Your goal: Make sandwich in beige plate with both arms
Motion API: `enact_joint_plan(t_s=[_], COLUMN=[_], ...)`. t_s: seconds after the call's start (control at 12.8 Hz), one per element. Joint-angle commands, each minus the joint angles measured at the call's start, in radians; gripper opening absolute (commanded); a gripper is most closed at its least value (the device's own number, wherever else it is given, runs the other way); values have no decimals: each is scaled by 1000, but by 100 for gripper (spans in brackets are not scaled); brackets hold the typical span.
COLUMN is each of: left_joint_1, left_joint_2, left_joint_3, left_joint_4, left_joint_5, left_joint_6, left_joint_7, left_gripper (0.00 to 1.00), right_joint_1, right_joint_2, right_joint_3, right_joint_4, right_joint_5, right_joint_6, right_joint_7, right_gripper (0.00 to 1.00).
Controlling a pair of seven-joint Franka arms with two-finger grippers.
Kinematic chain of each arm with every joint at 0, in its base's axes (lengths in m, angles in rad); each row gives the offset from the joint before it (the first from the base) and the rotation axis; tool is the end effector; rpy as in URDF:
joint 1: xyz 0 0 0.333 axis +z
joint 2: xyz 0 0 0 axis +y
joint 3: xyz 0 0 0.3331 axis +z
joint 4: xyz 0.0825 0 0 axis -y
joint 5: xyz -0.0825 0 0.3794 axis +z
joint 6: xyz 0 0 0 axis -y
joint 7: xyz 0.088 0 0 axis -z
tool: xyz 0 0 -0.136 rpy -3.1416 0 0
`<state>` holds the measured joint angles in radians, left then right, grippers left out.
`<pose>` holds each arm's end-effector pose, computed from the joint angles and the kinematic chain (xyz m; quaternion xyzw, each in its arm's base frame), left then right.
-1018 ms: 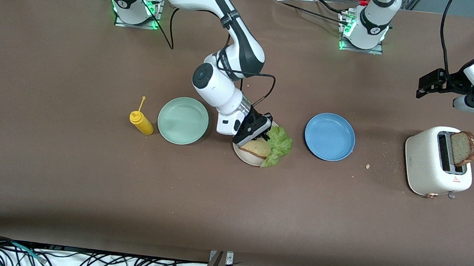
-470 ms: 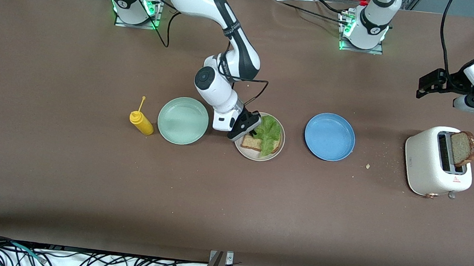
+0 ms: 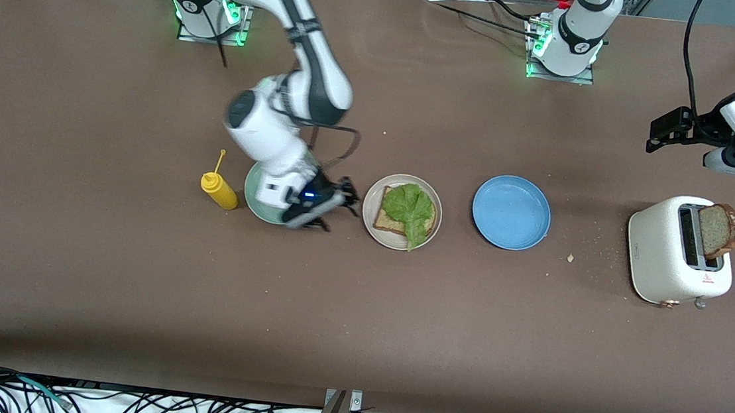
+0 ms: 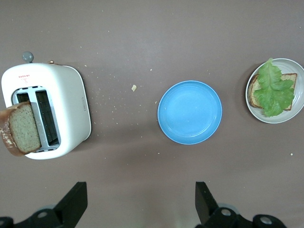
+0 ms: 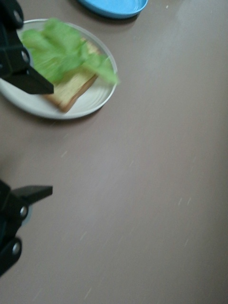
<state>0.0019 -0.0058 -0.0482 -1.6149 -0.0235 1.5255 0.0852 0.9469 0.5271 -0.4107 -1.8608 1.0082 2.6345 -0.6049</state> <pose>0.5385 -0.0283 0.5916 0.9969 -0.0657 -0.0416 0.0124 0.5751 0.3565 0.2734 -0.9460 -0.1940 -0.1637 0.2014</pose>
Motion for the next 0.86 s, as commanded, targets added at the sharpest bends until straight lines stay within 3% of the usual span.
enact_joint_plan(t_s=[0.0, 0.16, 0.39, 0.55, 0.78], left_joint_1=[0, 1, 1, 1, 9], left_joint_2=[-3, -3, -3, -3, 12], left_joint_3=[1, 1, 2, 2, 2], left_joint_4=[1, 1, 0, 0, 1], left_joint_5=[11, 11, 11, 11, 11], left_joint_6=[2, 2, 2, 2, -2], left_joint_7=[2, 2, 2, 2, -2], left_gripper=[100, 100, 100, 100, 100], right_joint_1=[-124, -251, -428, -482, -500], right_joint_2=[-240, -312, -393, -433, -478], right_joint_3=[21, 21, 21, 23, 23], right_joint_4=[-265, -314, -293, -226, -79], right_joint_5=[-71, -194, -499, -620, -773], right_joint_6=[-76, -167, -339, -513, -767], right_joint_7=[-36, -33, -16, 34, 277], right_gripper=[100, 100, 100, 100, 100])
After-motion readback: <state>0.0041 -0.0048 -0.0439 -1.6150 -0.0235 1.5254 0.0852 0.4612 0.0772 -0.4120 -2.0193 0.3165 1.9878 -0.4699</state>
